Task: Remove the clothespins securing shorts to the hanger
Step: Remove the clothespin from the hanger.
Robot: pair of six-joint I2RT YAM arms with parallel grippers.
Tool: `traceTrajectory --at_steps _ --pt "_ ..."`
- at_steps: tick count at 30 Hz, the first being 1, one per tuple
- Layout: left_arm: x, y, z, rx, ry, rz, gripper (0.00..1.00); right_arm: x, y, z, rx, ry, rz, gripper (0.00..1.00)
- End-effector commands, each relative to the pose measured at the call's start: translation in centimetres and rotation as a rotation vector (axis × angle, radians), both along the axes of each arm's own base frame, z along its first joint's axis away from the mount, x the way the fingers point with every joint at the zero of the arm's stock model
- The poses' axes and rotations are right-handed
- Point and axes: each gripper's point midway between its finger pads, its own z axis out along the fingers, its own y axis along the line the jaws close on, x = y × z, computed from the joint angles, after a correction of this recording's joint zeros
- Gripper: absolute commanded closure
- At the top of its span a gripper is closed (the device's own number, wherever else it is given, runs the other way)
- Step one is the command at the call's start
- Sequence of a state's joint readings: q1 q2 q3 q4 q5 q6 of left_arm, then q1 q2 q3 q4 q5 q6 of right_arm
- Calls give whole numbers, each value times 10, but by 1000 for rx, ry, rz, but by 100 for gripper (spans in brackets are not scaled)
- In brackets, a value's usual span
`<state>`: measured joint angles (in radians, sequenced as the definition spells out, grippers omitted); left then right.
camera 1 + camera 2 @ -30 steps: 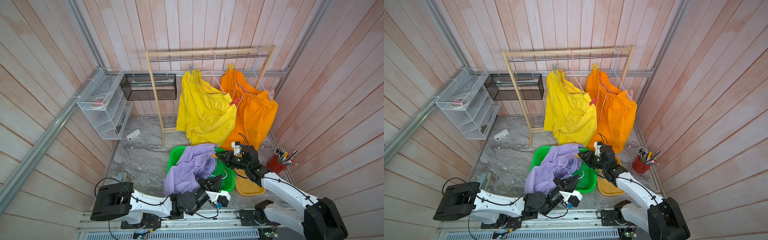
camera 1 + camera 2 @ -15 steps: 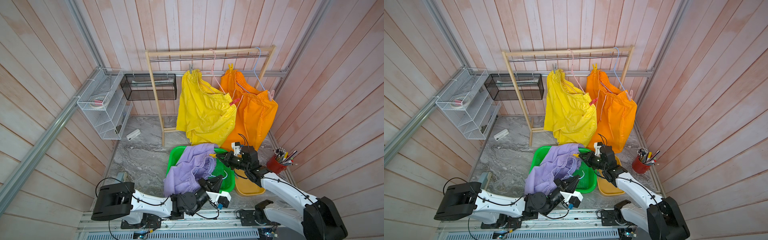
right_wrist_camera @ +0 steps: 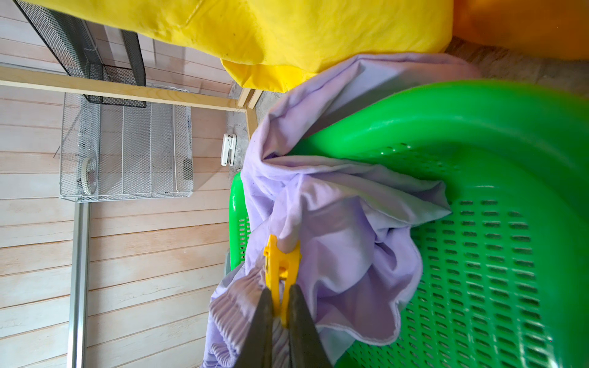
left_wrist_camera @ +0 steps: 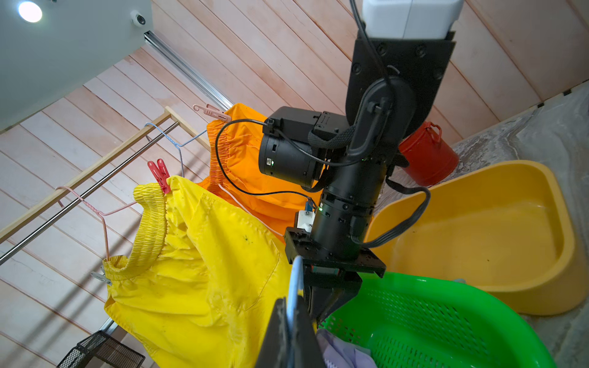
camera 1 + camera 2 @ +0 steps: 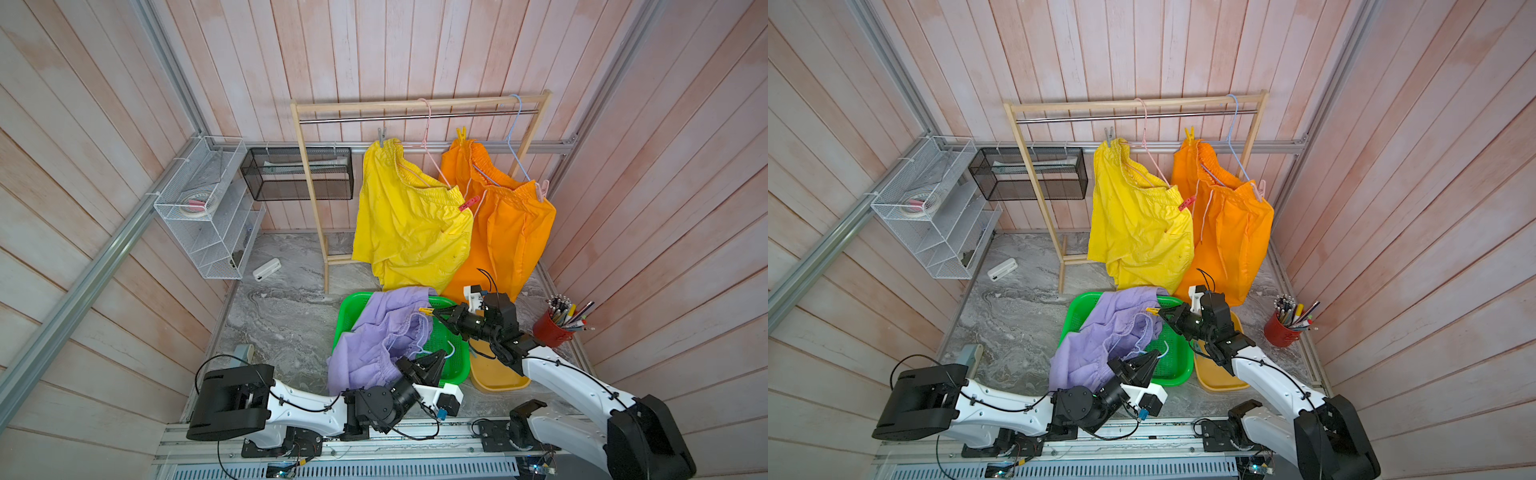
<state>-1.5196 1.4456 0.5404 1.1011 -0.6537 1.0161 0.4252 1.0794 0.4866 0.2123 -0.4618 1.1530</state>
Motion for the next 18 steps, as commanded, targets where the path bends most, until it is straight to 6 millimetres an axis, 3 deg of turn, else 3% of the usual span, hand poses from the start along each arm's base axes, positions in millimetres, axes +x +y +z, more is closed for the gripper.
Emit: traceTrajectory --at_steps 1,11,18 --pt "1 1 19 -61 -15 19 100 0 -6 2 3 -5 -27 100" --pt "3 3 19 -61 -17 38 100 -2 -21 8 2 -21 -58 100" --pt "5 4 17 -56 -29 55 100 -7 -42 15 -20 -50 -100 100"
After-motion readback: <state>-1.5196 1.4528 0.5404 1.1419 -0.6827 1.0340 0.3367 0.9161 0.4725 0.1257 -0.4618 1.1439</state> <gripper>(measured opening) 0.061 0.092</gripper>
